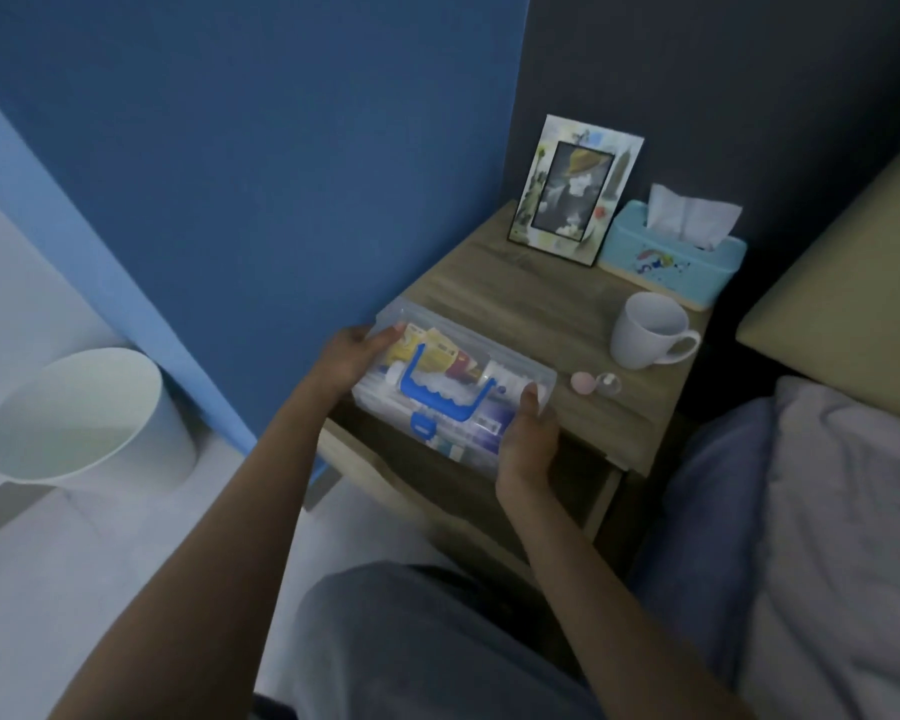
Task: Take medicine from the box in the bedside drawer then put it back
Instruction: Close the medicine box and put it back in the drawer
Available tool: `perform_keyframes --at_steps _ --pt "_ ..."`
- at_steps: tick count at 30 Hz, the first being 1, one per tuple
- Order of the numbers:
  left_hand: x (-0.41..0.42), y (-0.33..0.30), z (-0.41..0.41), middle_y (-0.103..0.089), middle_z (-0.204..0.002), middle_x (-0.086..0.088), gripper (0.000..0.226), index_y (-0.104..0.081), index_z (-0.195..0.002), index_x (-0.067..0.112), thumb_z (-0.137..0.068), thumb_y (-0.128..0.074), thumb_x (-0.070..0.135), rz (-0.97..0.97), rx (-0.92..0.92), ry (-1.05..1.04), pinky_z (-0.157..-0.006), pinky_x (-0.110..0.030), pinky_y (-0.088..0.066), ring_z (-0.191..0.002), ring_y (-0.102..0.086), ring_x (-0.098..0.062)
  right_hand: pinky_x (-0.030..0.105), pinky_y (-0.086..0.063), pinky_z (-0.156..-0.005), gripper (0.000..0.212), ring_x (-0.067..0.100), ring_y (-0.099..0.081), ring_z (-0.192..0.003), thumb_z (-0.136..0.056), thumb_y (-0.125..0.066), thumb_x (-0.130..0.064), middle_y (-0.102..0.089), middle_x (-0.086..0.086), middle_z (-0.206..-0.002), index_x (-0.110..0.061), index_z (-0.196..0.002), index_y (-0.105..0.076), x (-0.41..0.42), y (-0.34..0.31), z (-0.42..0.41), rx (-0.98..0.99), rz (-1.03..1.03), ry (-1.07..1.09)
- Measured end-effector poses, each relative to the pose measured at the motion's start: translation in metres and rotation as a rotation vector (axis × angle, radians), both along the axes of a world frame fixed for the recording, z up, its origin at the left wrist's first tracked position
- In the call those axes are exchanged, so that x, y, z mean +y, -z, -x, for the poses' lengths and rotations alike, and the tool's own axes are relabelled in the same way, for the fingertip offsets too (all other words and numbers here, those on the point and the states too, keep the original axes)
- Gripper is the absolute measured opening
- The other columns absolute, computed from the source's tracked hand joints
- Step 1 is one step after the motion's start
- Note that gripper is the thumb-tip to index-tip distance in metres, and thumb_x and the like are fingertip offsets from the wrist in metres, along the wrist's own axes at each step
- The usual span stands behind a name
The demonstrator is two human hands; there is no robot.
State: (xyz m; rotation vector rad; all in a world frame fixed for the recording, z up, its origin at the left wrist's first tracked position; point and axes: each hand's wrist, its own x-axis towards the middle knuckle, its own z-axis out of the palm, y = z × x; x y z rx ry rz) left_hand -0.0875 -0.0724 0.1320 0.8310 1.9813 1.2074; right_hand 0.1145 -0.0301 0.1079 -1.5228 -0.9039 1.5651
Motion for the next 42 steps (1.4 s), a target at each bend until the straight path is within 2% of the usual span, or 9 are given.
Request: perform_keyframes --at_steps 3,8,11,17,22,30,36,39,42 --pt "-0.01 0.015 0.003 -0.06 -0.11 0.001 0.052 -0.064 -0.117 0.01 -0.087 -0.058 0.052 0.06 0.018 0.02 -0.089 -0.033 -0.043 -0.103 -0.058 -0.017 0.032 -0.056 -0.071 0.032 0.013 -0.068 -0.085 -0.097 -0.044 -0.044 -0.067 -0.002 -0.095 -0.021 -0.116 -0.055 -0.021 0.012 -0.003 0.006 0.004 0.008" --pt "-0.01 0.042 0.008 -0.056 -0.106 0.001 0.055 -0.064 -0.118 0.01 -0.087 -0.056 0.054 0.131 0.053 0.061 -0.084 -0.029 -0.036 -0.098 -0.053 -0.014 0.041 -0.057 -0.084 0.035 0.018 -0.067 -0.092 -0.098 -0.043 -0.04 -0.065 0.004 -0.104 -0.018 -0.124 -0.051 -0.03 0.036 0.0 -0.033 0.039 -0.001" --pt "-0.001 0.06 0.013 -0.058 -0.104 0.001 0.058 -0.064 -0.117 0.014 -0.086 -0.052 0.061 0.213 0.063 0.111 -0.083 -0.03 -0.037 -0.098 -0.055 -0.017 0.032 -0.054 -0.073 0.034 0.013 -0.065 -0.088 -0.099 -0.042 -0.039 -0.064 0.002 -0.103 -0.019 -0.126 -0.049 -0.028 0.056 0.002 -0.041 0.058 -0.006" --pt "0.02 0.094 0.016 -0.062 -0.079 0.01 0.037 -0.061 -0.078 0.031 -0.085 -0.048 0.065 0.304 0.029 0.141 -0.059 -0.024 -0.036 -0.075 -0.059 -0.009 0.025 -0.048 -0.061 0.035 0.009 -0.063 -0.085 -0.1 -0.039 -0.038 -0.06 -0.005 -0.096 -0.022 -0.13 -0.045 -0.018 0.088 0.012 -0.011 0.137 0.027" --pt "0.028 0.118 0.017 -0.062 -0.083 0.006 0.032 -0.059 -0.082 0.032 -0.089 -0.046 0.06 0.332 0.026 0.184 -0.058 -0.025 -0.036 -0.077 -0.059 -0.01 0.027 -0.048 -0.066 0.018 0.01 -0.062 -0.089 -0.1 -0.038 -0.038 -0.059 -0.005 -0.097 -0.031 -0.115 -0.044 -0.011 0.109 0.008 0.002 0.178 0.001" --pt "0.04 0.139 0.02 -0.062 -0.082 0.007 0.026 -0.059 -0.084 0.03 -0.091 -0.049 0.052 0.323 0.01 0.193 -0.059 -0.023 -0.037 -0.076 -0.059 -0.007 0.024 -0.046 -0.065 0.033 0.01 -0.062 -0.09 -0.099 -0.042 -0.038 -0.062 0.005 -0.113 -0.022 -0.127 -0.048 0.007 0.135 0.006 -0.049 0.168 -0.019" --pt "0.041 0.138 0.013 -0.059 -0.085 0.004 0.028 -0.058 -0.098 0.02 -0.095 -0.047 0.045 0.338 -0.014 0.171 -0.061 -0.023 -0.039 -0.079 -0.057 -0.01 0.031 -0.048 -0.077 0.042 0.021 -0.062 -0.103 -0.099 -0.042 -0.037 -0.06 0.012 -0.124 -0.015 -0.135 -0.046 0.016 0.124 0.002 -0.124 0.192 -0.091" --pt "0.033 0.121 0.0 -0.06 -0.087 0.003 0.028 -0.057 -0.104 0.018 -0.096 -0.046 0.042 0.256 0.003 0.042 -0.064 -0.022 -0.041 -0.083 -0.06 -0.015 0.026 -0.05 -0.075 0.043 0.017 -0.061 -0.11 -0.099 -0.04 -0.038 -0.058 0.006 -0.128 -0.021 -0.138 -0.041 0.006 0.097 -0.015 -0.251 -0.018 -0.261" --pt "0.008 0.104 -0.023 -0.064 -0.11 -0.002 0.036 -0.054 -0.121 0.017 -0.096 -0.044 0.042 0.111 0.213 -0.15 -0.074 -0.02 -0.046 -0.094 -0.063 -0.008 0.035 -0.044 -0.103 0.058 0.011 -0.042 -0.135 -0.096 -0.037 -0.05 -0.037 -0.003 -0.151 -0.03 -0.149 -0.024 0.001 0.065 -0.032 -0.271 -0.371 -0.525"
